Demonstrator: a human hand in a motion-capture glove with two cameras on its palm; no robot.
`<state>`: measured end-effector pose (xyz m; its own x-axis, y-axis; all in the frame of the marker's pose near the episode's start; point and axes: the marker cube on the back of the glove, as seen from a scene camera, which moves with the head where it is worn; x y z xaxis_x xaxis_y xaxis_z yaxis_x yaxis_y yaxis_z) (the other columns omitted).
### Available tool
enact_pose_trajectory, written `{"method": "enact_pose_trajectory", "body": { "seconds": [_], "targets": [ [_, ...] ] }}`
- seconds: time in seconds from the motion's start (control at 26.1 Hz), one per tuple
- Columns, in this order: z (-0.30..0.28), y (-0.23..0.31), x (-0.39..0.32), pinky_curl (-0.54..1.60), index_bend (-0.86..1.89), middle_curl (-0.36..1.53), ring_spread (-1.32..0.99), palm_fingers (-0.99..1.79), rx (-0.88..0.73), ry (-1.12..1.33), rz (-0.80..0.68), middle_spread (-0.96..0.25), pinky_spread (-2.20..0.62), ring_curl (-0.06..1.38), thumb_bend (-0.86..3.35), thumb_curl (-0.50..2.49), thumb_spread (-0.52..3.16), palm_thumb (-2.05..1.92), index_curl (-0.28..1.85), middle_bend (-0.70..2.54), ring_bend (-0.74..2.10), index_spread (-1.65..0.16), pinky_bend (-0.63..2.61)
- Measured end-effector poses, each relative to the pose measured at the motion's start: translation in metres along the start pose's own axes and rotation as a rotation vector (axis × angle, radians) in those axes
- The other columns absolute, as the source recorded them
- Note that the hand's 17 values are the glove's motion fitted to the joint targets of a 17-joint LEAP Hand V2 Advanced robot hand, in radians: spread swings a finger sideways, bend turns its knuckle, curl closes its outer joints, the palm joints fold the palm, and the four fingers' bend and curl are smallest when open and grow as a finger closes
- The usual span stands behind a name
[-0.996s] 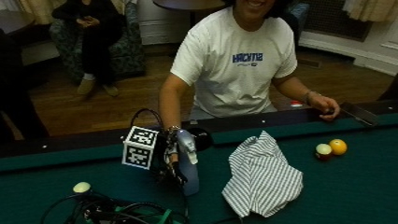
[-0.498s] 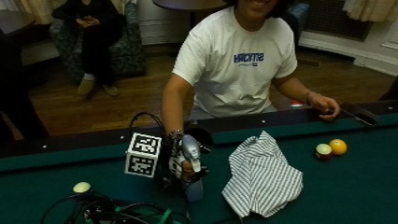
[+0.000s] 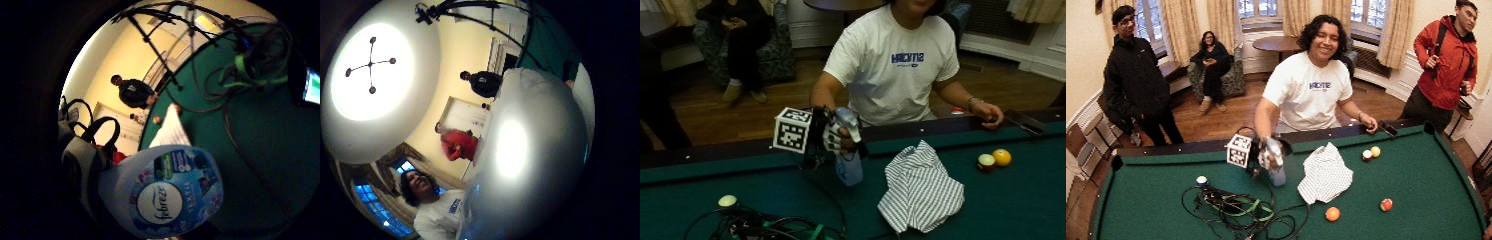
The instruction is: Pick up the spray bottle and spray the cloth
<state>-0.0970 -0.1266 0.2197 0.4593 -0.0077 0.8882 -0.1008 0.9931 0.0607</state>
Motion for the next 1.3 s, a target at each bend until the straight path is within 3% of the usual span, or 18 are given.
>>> {"method": "enact_pose_trajectory", "body": {
  "seconds": [0.23, 0.5, 0.73, 1.07, 1.3],
  "targets": [
    [-0.018, -0.011, -0.109, 0.41, 0.44, 0.55, -0.20, 1.44, -0.032, -0.046, -0.106, -0.20, -0.28, 0.47, 0.02, 0.61, 0.43, 0.94, 0.48, 0.63, 0.77, -0.25, 0.48],
    [-0.016, -0.027, -0.192, 0.42, 0.46, 0.56, -0.21, 1.42, -0.214, 0.046, -0.199, -0.21, -0.29, 0.48, -0.02, 0.65, 0.34, 0.96, 0.51, 0.66, 0.78, -0.25, 0.50],
    [0.033, -0.044, -0.198, 0.43, 0.47, 0.57, -0.21, 1.40, -0.360, 0.285, 0.021, -0.21, -0.29, 0.49, -0.02, 0.68, 0.30, 0.96, 0.53, 0.68, 0.79, -0.25, 0.51],
    [0.122, -0.006, -0.137, 0.44, 0.45, 0.57, -0.22, 1.39, -0.902, 0.642, 0.444, -0.21, -0.29, 0.50, -0.03, 0.71, 0.28, 0.96, 0.55, 0.69, 0.80, -0.25, 0.52],
    [0.154, 0.005, -0.063, 0.44, 0.44, 0.58, -0.22, 1.39, -1.062, 0.973, 0.562, -0.21, -0.29, 0.50, -0.03, 0.73, 0.27, 0.96, 0.56, 0.69, 0.81, -0.26, 0.53]
  ]
}}
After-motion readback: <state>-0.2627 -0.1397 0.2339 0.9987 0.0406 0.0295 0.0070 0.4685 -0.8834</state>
